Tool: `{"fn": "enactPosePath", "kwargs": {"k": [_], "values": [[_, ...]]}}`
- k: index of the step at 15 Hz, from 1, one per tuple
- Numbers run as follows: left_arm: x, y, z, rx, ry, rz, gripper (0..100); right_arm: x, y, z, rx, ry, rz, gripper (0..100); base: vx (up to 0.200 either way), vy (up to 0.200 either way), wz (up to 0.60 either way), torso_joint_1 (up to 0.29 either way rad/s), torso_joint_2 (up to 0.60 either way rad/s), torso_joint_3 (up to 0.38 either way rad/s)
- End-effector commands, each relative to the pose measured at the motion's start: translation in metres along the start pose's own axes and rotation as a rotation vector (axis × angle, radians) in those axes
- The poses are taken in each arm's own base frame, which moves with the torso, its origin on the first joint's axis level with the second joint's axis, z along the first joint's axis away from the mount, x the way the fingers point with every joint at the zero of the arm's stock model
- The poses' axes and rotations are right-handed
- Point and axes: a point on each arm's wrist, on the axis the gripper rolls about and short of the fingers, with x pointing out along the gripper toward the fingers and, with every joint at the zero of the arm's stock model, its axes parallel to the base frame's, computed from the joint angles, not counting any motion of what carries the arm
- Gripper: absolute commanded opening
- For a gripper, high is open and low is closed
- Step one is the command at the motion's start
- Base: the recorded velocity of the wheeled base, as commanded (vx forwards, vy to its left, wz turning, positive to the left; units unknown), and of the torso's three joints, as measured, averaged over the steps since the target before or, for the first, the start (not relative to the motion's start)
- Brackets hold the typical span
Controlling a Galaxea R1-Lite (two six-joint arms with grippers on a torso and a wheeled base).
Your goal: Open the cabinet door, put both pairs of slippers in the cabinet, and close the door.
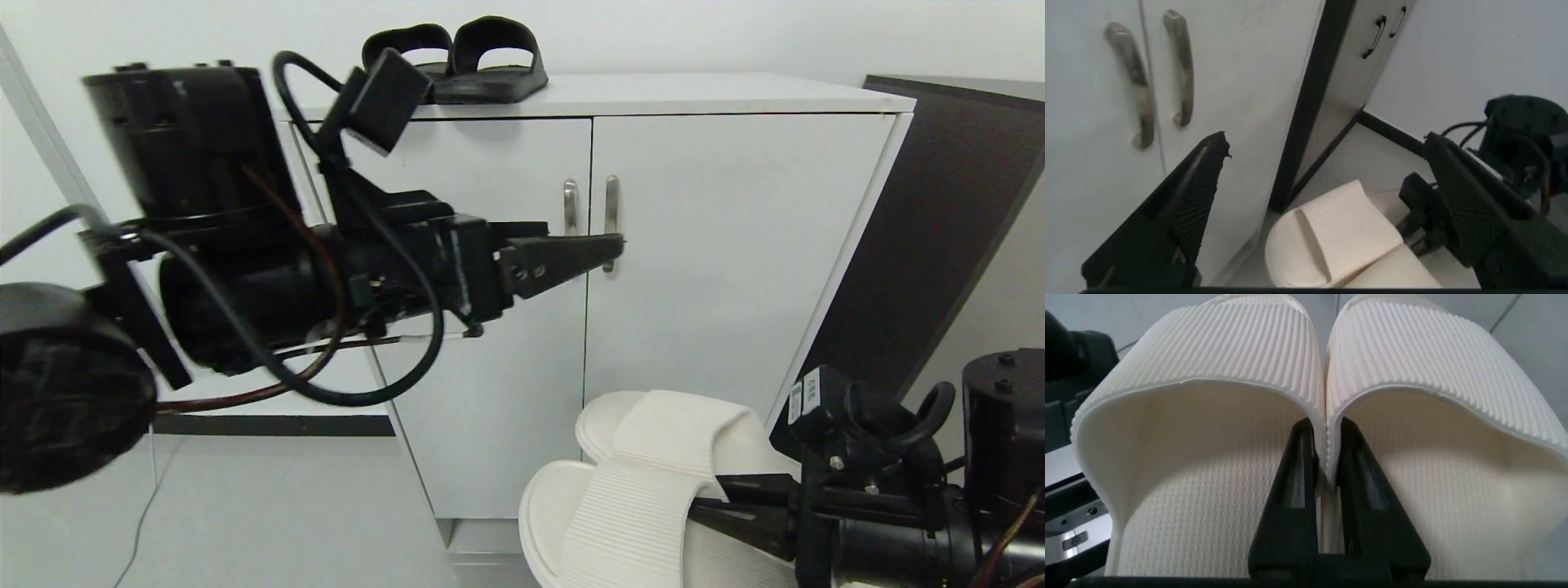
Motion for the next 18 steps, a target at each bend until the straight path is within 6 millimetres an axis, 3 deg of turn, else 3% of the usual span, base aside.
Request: {"fn": "enactPosePath", "kwargs": {"k": [1, 7, 15, 18], "values": [[0.054, 0.020, -0.017, -0.068, 0.045, -0.051, 100, 0.001, 0.000, -0.001, 0.000, 0.005, 0.003, 0, 0.000, 0.000, 0.00, 0.000, 0.00, 0.000], [0.090, 0.038, -0.012, -0.174, 0.028, -0.134, 100, -0.001, 0.000, -0.001, 0.000, 0.002, 0.001, 0, 0.000, 0.000, 0.00, 0.000, 0.00, 0.000], [0.084, 0.056, -0.005, -0.147, -0.019, 0.053, 100, -0.001, 0.001, 0.000, -0.001, -0.001, 0.002, 0, 0.000, 0.000, 0.00, 0.000, 0.00, 0.000], [0.096, 0.070, -0.010, -0.146, -0.016, 0.071, 100, -0.001, 0.001, -0.001, 0.000, 0.003, 0.003, 0, 0.000, 0.000, 0.00, 0.000, 0.00, 0.000]]}}
